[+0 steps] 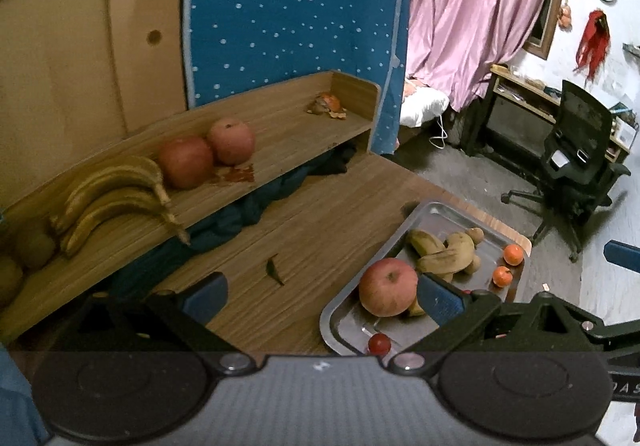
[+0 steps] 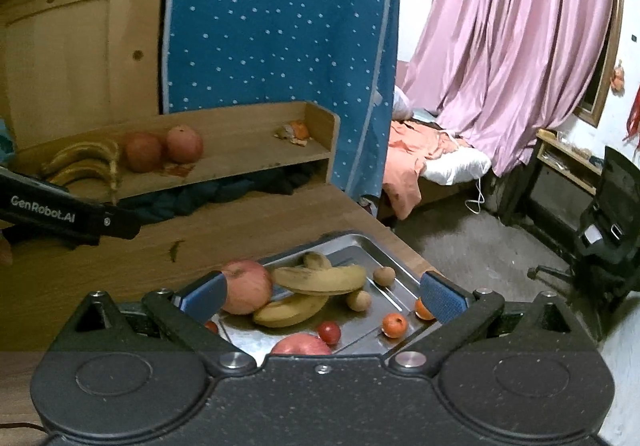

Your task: Organize fruits

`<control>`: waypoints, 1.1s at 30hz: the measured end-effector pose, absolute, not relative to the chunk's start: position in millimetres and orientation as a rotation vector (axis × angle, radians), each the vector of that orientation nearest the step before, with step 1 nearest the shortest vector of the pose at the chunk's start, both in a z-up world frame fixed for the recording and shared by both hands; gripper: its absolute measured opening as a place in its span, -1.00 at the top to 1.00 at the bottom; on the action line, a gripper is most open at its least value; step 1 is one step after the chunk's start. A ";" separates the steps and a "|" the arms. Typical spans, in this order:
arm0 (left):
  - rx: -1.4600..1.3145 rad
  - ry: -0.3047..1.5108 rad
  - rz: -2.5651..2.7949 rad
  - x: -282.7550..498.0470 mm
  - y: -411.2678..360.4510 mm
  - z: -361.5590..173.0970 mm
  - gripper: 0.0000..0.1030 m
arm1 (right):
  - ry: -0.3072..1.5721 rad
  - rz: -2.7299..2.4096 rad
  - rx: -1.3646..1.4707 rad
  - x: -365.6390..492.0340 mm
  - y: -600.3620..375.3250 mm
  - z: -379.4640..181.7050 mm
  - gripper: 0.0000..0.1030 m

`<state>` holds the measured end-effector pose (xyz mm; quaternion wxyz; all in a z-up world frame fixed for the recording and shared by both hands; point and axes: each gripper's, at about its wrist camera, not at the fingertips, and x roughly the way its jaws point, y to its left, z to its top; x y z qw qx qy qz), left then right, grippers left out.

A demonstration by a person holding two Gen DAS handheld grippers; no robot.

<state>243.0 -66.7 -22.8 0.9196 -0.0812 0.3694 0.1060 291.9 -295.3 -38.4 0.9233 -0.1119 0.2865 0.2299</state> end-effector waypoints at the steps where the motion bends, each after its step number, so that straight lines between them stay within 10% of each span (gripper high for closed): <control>1: -0.169 0.756 0.222 240.2 -66.4 -22.1 -0.99 | 0.583 0.477 -0.231 288.6 -295.5 -37.3 -0.98; 33: -0.169 0.626 0.478 43.9 -70.9 35.3 -0.99 | 0.438 0.556 -0.113 136.7 -287.2 3.9 -0.98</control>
